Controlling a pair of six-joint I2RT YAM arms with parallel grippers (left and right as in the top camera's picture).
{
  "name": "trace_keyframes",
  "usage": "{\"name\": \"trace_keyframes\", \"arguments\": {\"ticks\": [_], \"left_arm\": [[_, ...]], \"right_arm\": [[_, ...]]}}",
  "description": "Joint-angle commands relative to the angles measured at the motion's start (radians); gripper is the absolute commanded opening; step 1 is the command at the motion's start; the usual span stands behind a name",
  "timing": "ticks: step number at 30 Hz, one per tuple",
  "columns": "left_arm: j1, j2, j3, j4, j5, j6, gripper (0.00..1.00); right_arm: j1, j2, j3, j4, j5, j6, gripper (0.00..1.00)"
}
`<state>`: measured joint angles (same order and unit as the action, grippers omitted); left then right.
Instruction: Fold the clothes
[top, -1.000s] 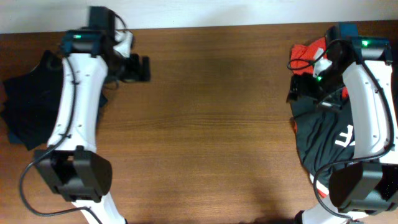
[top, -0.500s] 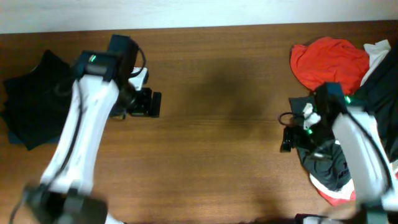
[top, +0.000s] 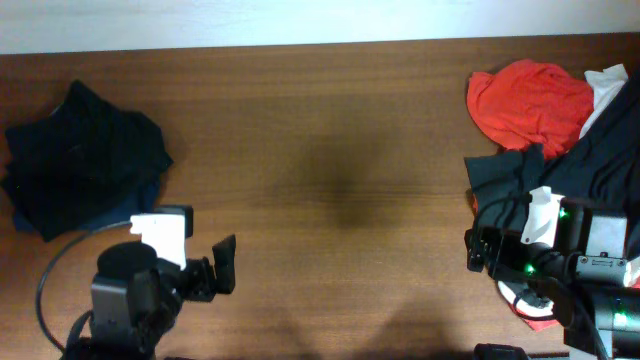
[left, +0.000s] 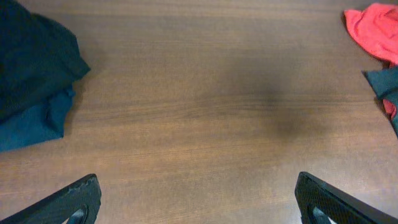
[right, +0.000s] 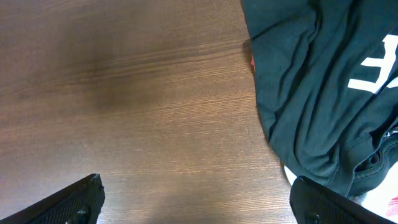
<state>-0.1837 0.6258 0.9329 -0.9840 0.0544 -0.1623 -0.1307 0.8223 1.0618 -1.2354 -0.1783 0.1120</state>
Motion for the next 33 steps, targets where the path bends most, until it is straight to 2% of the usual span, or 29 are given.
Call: {"name": "trace_keyframes", "arguments": {"ticks": [1,9,10,15,21,27,30,33], "left_arm": [[0.003,-0.018,-0.006,-0.029,-0.007,-0.009,0.99],[0.003,-0.018,-0.006,-0.050,-0.007,-0.009,0.99],[0.003,-0.018,-0.006,-0.051,-0.007,-0.009,0.99],[0.003,-0.018,-0.006,-0.050,-0.007,-0.009,0.99],[0.003,-0.018,-0.006,-0.050,-0.007,-0.009,0.99],[0.003,-0.018,-0.006,-0.050,-0.007,-0.009,0.99],[0.003,-0.018,-0.006,-0.050,-0.007,-0.009,0.99],[0.003,-0.018,-0.006,-0.050,-0.007,-0.009,0.99]], "right_arm": [[-0.001,0.012,-0.002,0.002,0.005,0.000,0.99],[0.000,0.063,-0.004,0.003,0.010,-0.001,0.99],[0.007,0.051,-0.004,0.015,0.056,-0.004,0.99],[0.115,-0.111,-0.091,0.307,0.064,-0.055,0.99],[0.163,-0.466,-0.392,0.646,0.138,-0.061,0.99],[0.163,-0.734,-0.669,0.854,0.123,-0.060,0.99],[0.149,-0.819,-0.760,0.922,0.119,-0.060,0.99],[0.134,-0.819,-0.832,1.024,0.129,-0.061,0.99]]}}
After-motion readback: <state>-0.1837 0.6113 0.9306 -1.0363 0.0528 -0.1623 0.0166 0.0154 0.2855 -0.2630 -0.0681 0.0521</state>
